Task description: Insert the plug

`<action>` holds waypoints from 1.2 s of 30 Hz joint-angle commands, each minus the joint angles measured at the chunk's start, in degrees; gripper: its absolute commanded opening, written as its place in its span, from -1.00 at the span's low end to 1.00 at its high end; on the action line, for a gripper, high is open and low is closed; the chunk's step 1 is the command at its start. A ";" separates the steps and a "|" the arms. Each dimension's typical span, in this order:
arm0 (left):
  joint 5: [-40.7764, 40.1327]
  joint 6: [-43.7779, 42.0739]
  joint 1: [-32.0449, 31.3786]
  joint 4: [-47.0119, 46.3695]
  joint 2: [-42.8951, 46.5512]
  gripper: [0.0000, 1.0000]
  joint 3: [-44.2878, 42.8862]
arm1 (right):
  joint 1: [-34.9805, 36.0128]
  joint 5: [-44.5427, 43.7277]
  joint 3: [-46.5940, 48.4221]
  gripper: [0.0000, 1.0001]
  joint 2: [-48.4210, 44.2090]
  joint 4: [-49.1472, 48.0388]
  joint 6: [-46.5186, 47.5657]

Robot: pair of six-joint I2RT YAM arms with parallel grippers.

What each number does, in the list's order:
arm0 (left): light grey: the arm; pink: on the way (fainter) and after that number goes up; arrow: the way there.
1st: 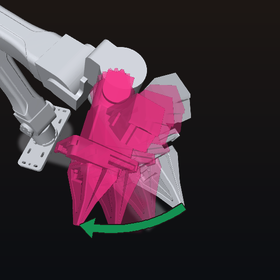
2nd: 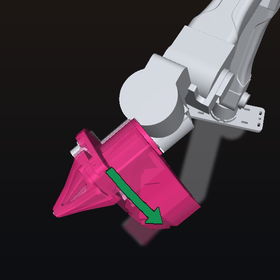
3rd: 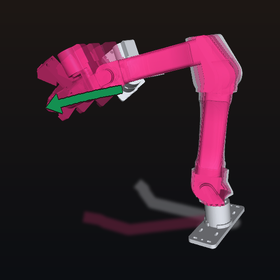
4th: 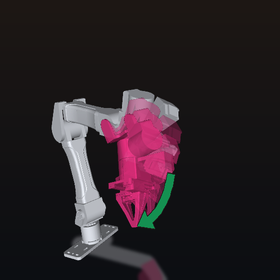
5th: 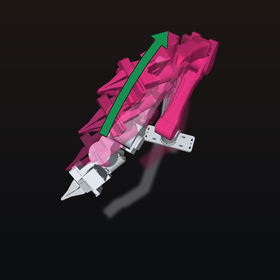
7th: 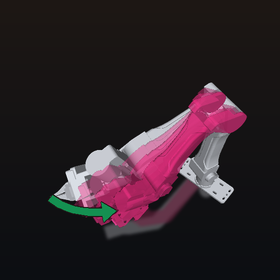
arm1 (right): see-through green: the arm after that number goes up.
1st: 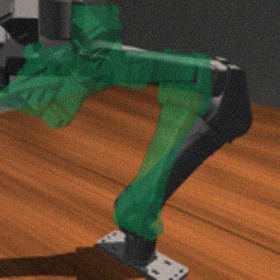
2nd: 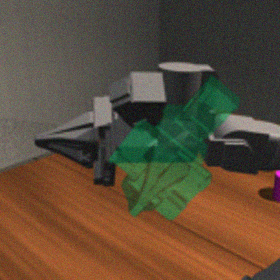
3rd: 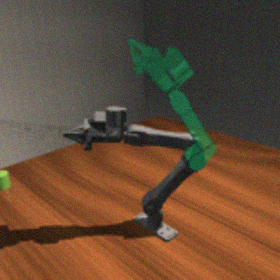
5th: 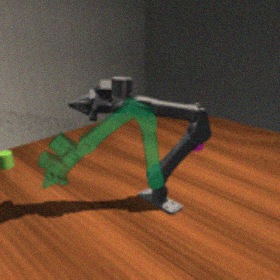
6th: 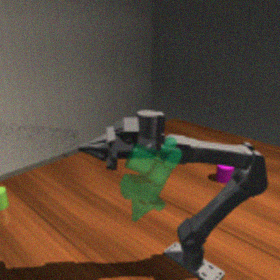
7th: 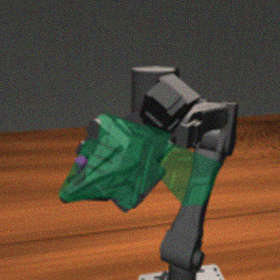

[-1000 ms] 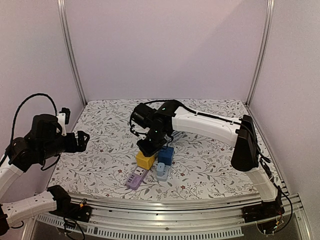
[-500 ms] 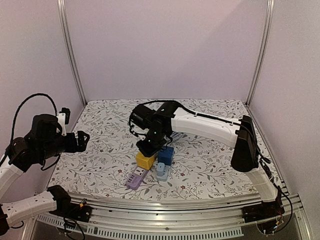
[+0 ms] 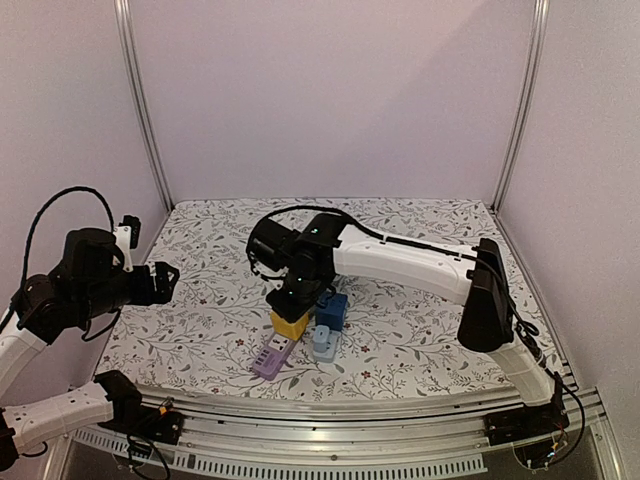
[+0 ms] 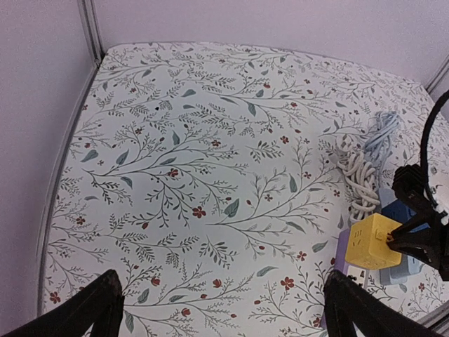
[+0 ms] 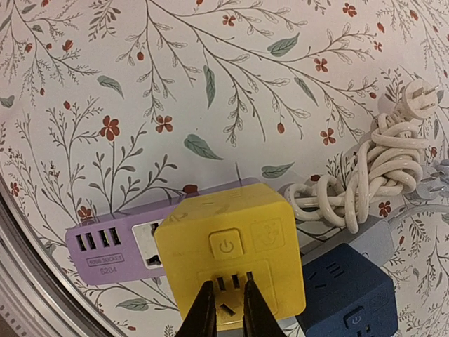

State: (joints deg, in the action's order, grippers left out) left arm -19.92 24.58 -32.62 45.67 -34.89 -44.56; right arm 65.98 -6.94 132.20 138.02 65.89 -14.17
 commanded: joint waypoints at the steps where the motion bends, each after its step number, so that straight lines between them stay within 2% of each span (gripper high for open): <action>1: 0.23 -0.79 0.01 -0.71 -0.35 0.99 0.70 | 1.69 1.50 -9.37 -0.74 10.18 10.88 0.88; 5: 0.17 -0.79 0.01 -0.72 -0.27 0.99 0.75 | 1.68 2.40 -12.42 -0.74 10.32 9.43 0.26; 17: 0.49 -0.86 0.01 -0.75 -0.34 0.99 0.79 | -0.93 1.16 -12.99 -0.73 10.69 9.41 -0.59; 26: 0.24 -0.97 0.01 -0.76 0.07 0.99 0.79 | -1.65 0.80 -12.02 -0.52 7.19 9.25 -1.04; 36: -0.70 -1.01 0.01 -0.63 0.99 0.99 0.79 | -1.65 2.27 -3.74 -0.37 2.55 8.57 -0.81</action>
State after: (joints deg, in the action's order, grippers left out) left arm -19.97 24.03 -32.62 45.69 -34.70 -44.49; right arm 65.01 -6.74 129.56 135.50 64.05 -14.98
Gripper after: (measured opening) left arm 0.995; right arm 0.297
